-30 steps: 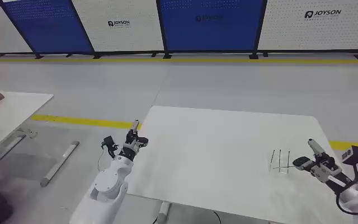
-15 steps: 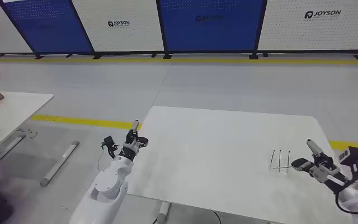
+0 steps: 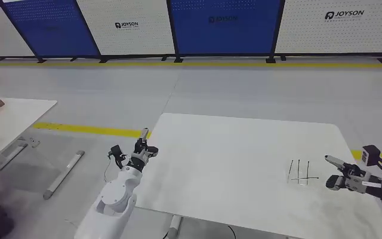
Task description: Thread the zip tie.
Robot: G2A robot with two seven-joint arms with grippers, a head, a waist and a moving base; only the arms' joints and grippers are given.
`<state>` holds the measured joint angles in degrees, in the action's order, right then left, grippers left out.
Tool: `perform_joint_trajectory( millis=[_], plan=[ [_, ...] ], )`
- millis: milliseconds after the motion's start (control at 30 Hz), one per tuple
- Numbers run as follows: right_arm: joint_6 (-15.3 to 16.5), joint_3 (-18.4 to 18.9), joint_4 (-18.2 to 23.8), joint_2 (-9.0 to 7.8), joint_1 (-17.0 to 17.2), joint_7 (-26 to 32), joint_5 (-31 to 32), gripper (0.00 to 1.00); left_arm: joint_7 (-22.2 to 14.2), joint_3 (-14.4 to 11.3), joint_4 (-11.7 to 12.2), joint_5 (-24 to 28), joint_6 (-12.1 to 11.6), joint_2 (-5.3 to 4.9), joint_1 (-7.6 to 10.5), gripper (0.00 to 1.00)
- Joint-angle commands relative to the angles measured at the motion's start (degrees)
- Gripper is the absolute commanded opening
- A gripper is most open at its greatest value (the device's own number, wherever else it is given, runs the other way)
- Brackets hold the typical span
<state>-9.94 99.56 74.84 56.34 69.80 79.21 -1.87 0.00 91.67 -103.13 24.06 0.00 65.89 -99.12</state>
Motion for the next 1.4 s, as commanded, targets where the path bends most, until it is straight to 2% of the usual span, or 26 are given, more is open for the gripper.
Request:
perform_joint_trajectory(
  millis=[0,600,800,900,1100,1233,1367],
  plan=[
    [0.2,0.0,-0.3,-0.11,-0.1,-0.1,0.7,1.00,0.0,0.0,0.0,0.0,0.0,0.00,0.00,1.00],
    [0.2,0.0,-0.3,-0.11,-0.1,-0.1,0.7,1.00,0.0,0.0,0.0,0.0,0.0,0.00,0.00,1.00],
    [2.8,-0.3,-0.2,-0.84,0.4,0.4,2.5,1.00,0.0,0.0,0.0,0.0,0.0,0.00,0.00,1.00],
    [2.2,-1.7,-1.2,-1.73,-0.9,0.4,5.2,1.00,0.0,0.0,0.0,0.0,0.0,0.00,0.00,1.00],
    [1.7,-10.2,-3.5,-2.94,-6.2,0.4,9.6,1.00,0.0,0.0,0.0,0.0,0.0,0.00,0.00,1.00],
    [4.1,-14.9,-6.9,-3.38,-10.3,0.4,9.0,1.00,0.0,0.0,0.0,0.0,0.0,0.00,0.00,1.00],
    [4.1,-14.9,-6.9,-3.38,-10.3,0.4,9.0,1.00,0.0,0.0,0.0,0.0,0.0,0.00,0.00,1.00]
  ],
)
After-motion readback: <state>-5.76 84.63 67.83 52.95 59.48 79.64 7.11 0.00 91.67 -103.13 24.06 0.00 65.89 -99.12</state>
